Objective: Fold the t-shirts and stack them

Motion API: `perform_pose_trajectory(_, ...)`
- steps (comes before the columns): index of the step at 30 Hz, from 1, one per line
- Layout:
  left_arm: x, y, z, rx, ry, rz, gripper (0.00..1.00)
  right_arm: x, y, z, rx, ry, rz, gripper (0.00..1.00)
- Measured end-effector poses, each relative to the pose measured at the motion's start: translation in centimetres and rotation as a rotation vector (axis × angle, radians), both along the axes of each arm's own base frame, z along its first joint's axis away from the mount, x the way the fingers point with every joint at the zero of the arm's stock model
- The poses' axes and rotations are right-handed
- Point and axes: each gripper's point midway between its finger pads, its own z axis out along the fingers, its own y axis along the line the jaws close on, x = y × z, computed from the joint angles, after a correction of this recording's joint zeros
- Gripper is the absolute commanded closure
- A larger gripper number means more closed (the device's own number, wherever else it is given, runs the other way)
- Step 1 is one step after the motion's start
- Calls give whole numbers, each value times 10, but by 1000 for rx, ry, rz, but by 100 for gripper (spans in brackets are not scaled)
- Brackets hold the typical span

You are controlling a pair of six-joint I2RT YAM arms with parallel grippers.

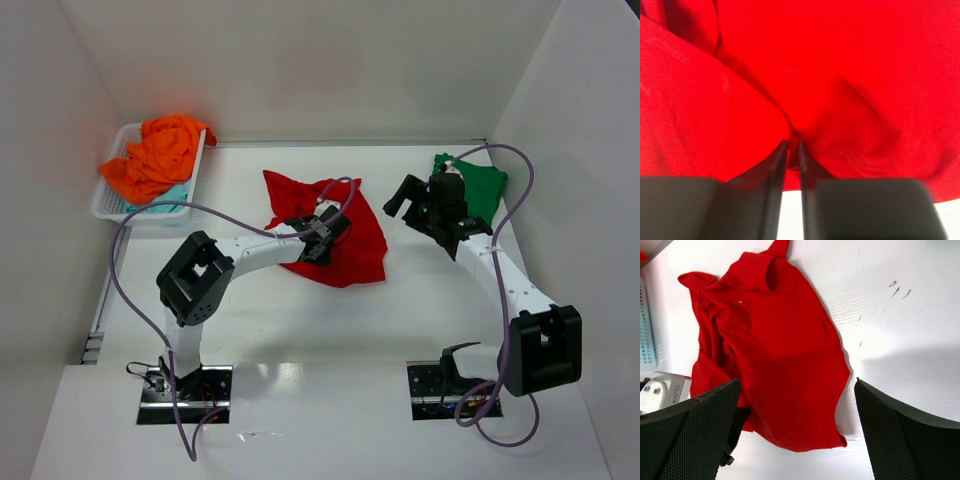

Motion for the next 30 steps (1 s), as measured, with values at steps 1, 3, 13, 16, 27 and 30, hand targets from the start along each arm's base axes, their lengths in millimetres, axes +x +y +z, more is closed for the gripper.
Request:
perform_pose_trajectory(1, 0, -1, 0, -4, 4, -2, 96, 0, 0, 0, 0, -1, -1, 0)
perform_pose_trajectory(3, -1, -1, -1, -10, 13, -9, 100, -2, -1, 0, 3, 1, -3, 0)
perform_pose_trajectory(13, 38, 37, 65, -227, -18, 64, 100, -24, 3, -16, 48, 41, 3, 0)
perform_pose_trajectory(16, 61, 66, 131, -329, -143, 99, 100, -41, 8, -30, 95, 79, 10, 1)
perform_pose_trajectory(27, 81, 119, 198, -465, -268, 142, 100, -84, 27, -60, 186, 163, 50, 5)
perform_pose_trajectory(30, 77, 131, 187, -470, -239, 161, 100, -90, 37, -68, 194, 183, 72, 5)
